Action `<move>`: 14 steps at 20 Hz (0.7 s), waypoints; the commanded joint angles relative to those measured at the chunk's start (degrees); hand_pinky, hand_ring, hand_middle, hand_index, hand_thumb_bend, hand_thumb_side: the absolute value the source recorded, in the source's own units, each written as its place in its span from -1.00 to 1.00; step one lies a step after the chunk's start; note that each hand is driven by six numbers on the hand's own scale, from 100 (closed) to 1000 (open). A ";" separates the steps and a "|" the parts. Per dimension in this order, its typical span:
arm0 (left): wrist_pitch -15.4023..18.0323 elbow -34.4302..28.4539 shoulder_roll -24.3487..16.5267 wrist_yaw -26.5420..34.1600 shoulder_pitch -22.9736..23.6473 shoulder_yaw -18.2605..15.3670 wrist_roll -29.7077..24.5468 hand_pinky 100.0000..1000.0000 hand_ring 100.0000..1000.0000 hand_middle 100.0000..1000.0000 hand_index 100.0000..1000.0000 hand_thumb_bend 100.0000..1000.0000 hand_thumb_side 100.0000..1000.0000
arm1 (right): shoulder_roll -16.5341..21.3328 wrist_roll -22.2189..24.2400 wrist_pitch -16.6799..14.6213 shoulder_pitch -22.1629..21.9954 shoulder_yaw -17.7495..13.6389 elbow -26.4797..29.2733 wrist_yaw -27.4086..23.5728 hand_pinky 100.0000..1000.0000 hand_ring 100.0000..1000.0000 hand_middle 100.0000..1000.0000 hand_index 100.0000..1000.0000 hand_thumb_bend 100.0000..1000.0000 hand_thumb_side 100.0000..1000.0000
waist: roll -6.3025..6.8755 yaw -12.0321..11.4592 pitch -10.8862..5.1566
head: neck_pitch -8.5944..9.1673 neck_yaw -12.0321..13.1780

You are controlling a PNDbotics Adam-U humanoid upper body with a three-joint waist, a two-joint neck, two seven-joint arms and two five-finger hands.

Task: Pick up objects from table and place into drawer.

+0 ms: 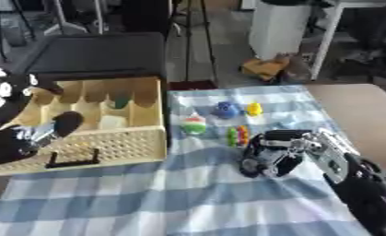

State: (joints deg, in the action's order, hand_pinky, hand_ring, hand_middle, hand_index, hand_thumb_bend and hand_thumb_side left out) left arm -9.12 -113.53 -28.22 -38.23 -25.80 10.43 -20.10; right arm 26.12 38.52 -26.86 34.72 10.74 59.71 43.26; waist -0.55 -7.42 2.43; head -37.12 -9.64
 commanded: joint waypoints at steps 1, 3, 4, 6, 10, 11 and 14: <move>-0.03 -1.06 -0.78 -0.10 -0.77 -0.24 -0.16 -1.00 -1.00 -1.00 0.34 0.36 1.00 | 1.62 1.80 -1.22 1.26 0.27 2.00 -0.37 0.63 0.54 0.56 0.67 -0.22 -0.92 | -0.02 0.09 -0.84 | 0.22 0.09; -0.04 -1.06 -0.81 -0.14 -0.72 -0.24 -0.18 -1.00 -1.00 -1.00 0.34 0.36 1.00 | 1.67 2.57 -1.44 1.26 0.48 2.53 -0.41 0.64 0.55 0.57 0.68 -0.22 -0.91 | -0.05 0.07 -0.90 | 0.23 0.09; -0.04 -1.06 -0.83 -0.16 -0.71 -0.26 -0.18 -1.00 -1.00 -1.00 0.34 0.36 1.00 | 1.70 2.90 -1.51 1.24 0.56 2.75 -0.40 0.65 0.56 0.57 0.68 -0.22 -0.90 | -0.05 0.06 -0.92 | 0.23 0.10; -0.06 -1.06 -0.86 -0.19 -0.67 -0.30 -0.14 -1.00 -1.00 -1.00 0.34 0.36 1.00 | 1.81 3.37 -1.55 1.22 0.61 3.27 -0.48 0.65 0.56 0.57 0.69 -0.22 -0.90 | -0.07 0.04 -0.96 | 0.24 0.12; -0.07 -1.06 -0.89 -0.20 -0.55 -0.25 -0.14 -1.00 -1.00 -1.00 0.34 0.35 1.00 | 2.23 3.87 -1.40 1.16 0.67 4.57 -1.00 0.65 0.56 0.57 0.69 -0.22 -0.92 | -0.26 0.10 -1.08 | 0.12 0.15; -0.09 -1.06 -0.90 -0.23 -0.51 -0.24 -0.16 -1.00 -1.00 -1.00 0.34 0.35 1.00 | 2.35 4.01 -1.32 1.10 0.70 4.96 -1.18 0.65 0.56 0.57 0.69 -0.23 -0.94 | -0.33 0.13 -1.12 | 0.08 0.18; -0.12 -1.06 -0.96 -0.31 -0.38 -0.21 -0.23 -1.00 -1.00 -1.00 0.34 0.35 1.00 | 2.66 4.43 -0.90 0.93 0.70 6.22 -1.81 0.65 0.55 0.57 0.68 -0.26 -0.96 | -0.49 0.19 -1.27 | -0.02 0.19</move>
State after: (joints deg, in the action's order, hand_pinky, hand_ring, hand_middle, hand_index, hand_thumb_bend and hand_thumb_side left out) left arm -9.24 -113.53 -28.22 -38.40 -25.66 10.44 -20.23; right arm 26.76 40.40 -25.59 34.77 11.66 64.28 42.35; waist -1.14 -7.36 1.87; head -37.13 -9.60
